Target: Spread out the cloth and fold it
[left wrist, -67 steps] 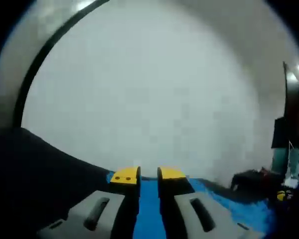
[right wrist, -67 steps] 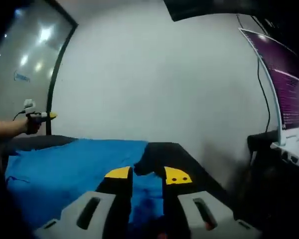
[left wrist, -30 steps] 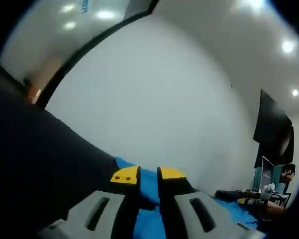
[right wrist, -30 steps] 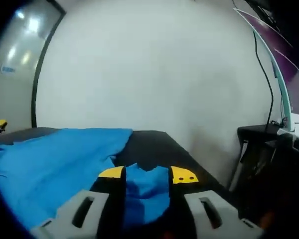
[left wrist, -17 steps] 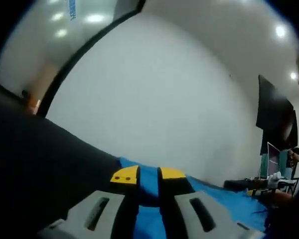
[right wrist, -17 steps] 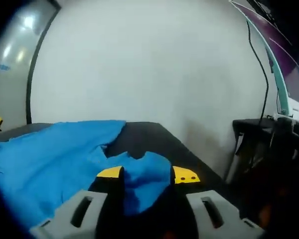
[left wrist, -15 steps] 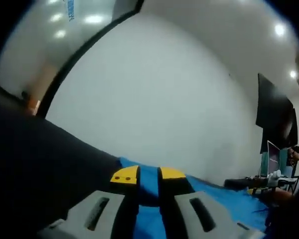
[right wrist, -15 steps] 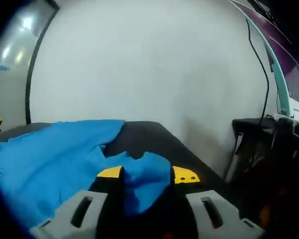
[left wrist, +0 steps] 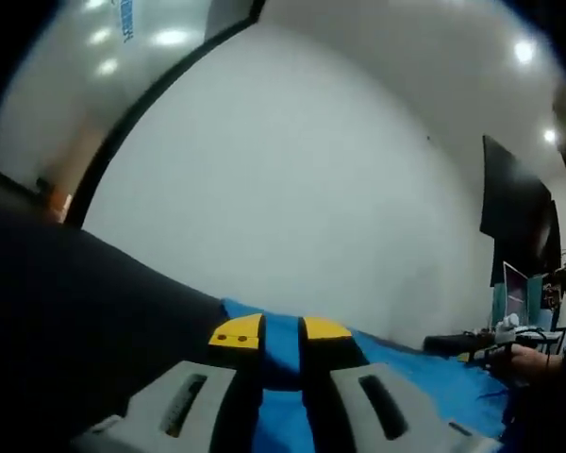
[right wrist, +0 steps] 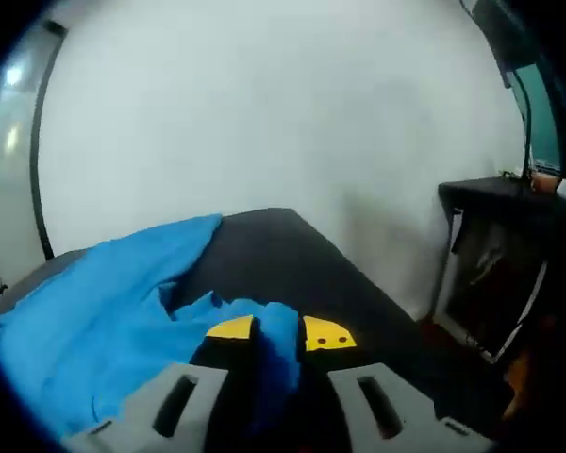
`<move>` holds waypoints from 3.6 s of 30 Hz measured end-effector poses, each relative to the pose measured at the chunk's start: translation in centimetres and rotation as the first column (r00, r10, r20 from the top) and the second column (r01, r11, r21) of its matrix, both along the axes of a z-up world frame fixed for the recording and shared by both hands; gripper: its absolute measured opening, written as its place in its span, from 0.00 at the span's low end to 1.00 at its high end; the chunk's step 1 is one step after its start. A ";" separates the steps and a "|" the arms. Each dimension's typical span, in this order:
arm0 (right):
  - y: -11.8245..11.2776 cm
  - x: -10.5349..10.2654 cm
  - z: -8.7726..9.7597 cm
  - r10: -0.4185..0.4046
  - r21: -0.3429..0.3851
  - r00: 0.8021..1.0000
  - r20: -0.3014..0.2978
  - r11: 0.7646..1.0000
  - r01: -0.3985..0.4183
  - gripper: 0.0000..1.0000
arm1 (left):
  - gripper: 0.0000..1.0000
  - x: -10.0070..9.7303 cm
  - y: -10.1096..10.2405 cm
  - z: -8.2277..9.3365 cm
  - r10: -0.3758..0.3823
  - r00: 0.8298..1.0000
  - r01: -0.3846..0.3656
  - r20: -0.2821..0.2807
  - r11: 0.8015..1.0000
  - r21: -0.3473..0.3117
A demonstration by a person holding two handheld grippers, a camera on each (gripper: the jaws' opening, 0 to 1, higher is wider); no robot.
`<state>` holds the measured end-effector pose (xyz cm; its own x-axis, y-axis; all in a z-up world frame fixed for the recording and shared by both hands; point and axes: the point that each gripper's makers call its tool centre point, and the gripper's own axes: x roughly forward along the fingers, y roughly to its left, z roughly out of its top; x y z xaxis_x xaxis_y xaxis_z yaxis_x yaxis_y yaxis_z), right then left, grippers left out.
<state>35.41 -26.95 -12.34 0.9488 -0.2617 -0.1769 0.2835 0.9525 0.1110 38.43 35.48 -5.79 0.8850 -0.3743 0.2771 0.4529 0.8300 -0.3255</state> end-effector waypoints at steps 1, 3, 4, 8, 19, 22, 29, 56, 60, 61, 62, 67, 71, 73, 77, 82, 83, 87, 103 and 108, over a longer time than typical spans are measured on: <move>-0.6 -0.4 1.5 -0.044 -0.020 0.997 0.066 0.999 0.045 0.01 | 0.17 0.0 0.0 0.0 0.000 1.000 0.000 -0.001 1.000 0.000; -0.5 -1.1 3.9 -0.057 -0.114 0.993 0.107 0.991 0.069 0.01 | 0.17 0.1 0.0 0.0 0.000 1.000 0.000 -0.003 1.000 0.000; -0.5 -1.2 4.4 -0.055 -0.179 0.994 0.092 0.981 0.071 0.01 | 0.17 0.1 0.0 0.0 -0.001 1.000 0.001 -0.002 1.000 0.000; 0.0 -0.5 3.2 -0.056 -0.303 0.998 0.006 0.951 0.055 0.12 | 0.17 0.1 0.0 -0.1 -0.003 1.000 0.003 -0.002 1.000 0.004; 1.9 1.0 8.1 0.100 -0.343 0.991 0.085 0.937 -0.065 0.21 | 0.17 0.4 -0.1 -0.3 0.010 1.000 -0.010 -0.014 1.000 0.016; 4.6 4.2 6.1 0.281 -0.244 0.957 -0.076 0.925 -0.291 0.20 | 0.17 0.3 -0.2 -0.3 0.015 1.000 -0.015 -0.009 0.999 0.028; 6.8 6.0 -0.9 0.435 0.004 0.852 -0.292 0.891 -0.454 0.20 | 0.17 0.4 0.0 -0.4 0.023 1.000 -0.023 -0.014 0.999 0.039; 2.0 11.0 -1.8 0.273 -0.015 0.916 -0.292 0.957 -0.290 0.19 | 0.17 0.6 -0.1 -0.7 0.034 0.999 -0.033 -0.011 0.996 0.078; 1.5 10.2 5.2 0.250 0.013 0.968 -0.032 0.968 -0.249 0.32 | 0.17 0.6 -0.2 -0.7 0.035 0.999 -0.034 -0.010 0.996 0.084; 1.3 9.5 6.6 0.232 -0.010 0.973 0.003 0.973 -0.232 0.33 | 0.17 0.6 -0.2 -0.7 0.036 0.999 -0.035 -0.009 0.996 0.086; 1.4 9.1 7.3 0.231 -0.034 0.973 0.020 0.973 -0.230 0.33 | 0.17 0.6 -0.2 -0.7 0.036 0.999 -0.035 -0.010 0.996 0.088; 3.0 8.2 4.0 0.367 -0.096 0.901 -0.233 0.913 -0.397 0.27 | 0.17 0.5 -0.4 -0.7 0.031 1.000 -0.031 -0.003 0.995 0.097; 2.5 9.1 -0.6 0.365 0.173 0.893 -0.264 0.928 -0.329 0.28 | 0.17 0.4 -0.4 -0.6 0.028 1.000 -0.028 -0.001 0.995 0.096; -0.6 9.6 1.6 0.186 0.145 0.979 -0.085 0.974 -0.172 0.28 | 0.17 0.2 -0.4 -0.5 0.028 1.000 -0.028 0.006 0.996 0.090; -3.3 6.6 4.5 -0.003 -0.007 1.000 -0.008 1.000 0.003 0.28 | 0.17 0.1 -0.4 -0.5 0.026 1.000 -0.027 0.010 0.995 0.096; -1.5 3.1 1.6 -0.026 -0.181 0.994 -0.104 0.983 0.006 0.32 | 0.17 0.0 -0.6 -0.3 0.019 1.000 -0.021 0.021 0.995 0.098; -0.9 2.7 0.3 -0.010 -0.143 0.991 -0.133 0.990 -0.009 0.32 | 0.17 -0.1 -0.6 -0.2 0.019 0.999 -0.022 0.025 0.995 0.095; -0.3 3.3 -2.8 0.039 -0.020 0.982 -0.183 0.999 -0.043 0.26 | 0.17 -0.1 -0.8 -0.3 0.010 1.000 -0.012 0.022 0.995 0.097; -0.6 -3.4 6.7 -0.116 -0.663 0.936 -0.331 0.734 -0.144 0.01 | 0.17 -0.3 -0.9 -0.1 0.010 0.999 -0.013 0.034 0.996 0.092; -1.8 -2.6 0.1 -0.129 -0.626 0.845 -0.519 0.731 -0.272 0.01 | 0.17 -0.4 -0.9 0.0 0.014 0.999 -0.018 0.037 0.996 0.091</move>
